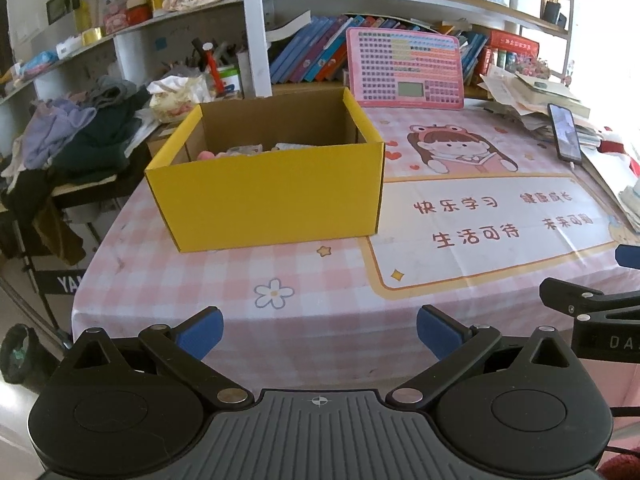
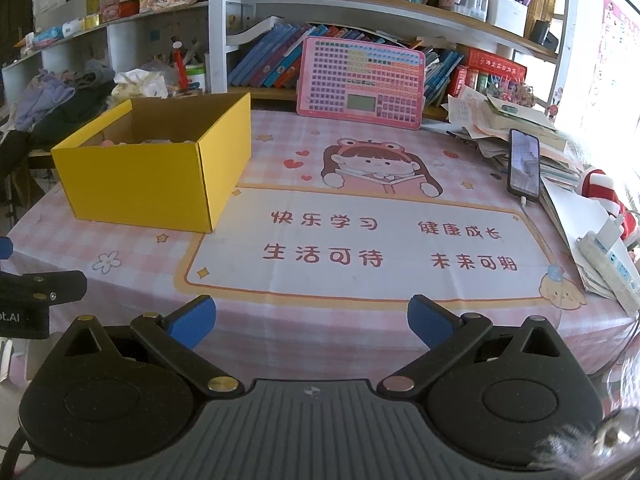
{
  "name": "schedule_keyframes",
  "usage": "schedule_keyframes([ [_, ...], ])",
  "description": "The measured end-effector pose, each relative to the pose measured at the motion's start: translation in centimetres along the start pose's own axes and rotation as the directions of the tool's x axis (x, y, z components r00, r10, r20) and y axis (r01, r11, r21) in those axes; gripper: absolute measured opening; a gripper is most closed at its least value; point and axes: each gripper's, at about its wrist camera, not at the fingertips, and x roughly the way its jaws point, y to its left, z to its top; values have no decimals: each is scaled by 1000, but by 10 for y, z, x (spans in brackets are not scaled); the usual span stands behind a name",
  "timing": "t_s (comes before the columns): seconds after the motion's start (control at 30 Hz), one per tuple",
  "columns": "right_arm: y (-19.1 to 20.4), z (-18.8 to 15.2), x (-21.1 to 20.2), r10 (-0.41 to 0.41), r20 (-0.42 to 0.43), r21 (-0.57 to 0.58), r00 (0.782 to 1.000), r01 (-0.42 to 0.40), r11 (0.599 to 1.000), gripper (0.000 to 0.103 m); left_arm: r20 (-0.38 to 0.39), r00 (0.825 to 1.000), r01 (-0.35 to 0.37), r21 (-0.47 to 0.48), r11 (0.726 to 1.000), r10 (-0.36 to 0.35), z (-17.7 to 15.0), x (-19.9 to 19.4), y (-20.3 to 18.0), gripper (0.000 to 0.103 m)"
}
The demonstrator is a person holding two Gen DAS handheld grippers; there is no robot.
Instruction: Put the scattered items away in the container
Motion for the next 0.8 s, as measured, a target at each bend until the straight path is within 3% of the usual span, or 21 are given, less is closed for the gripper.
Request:
schedule_keyframes([
  [0.8, 1, 1, 1, -4, -3, 2, 1000, 4, 1000, 103, -22, 1000, 14, -13, 1000, -15, 0, 2, 5, 103],
])
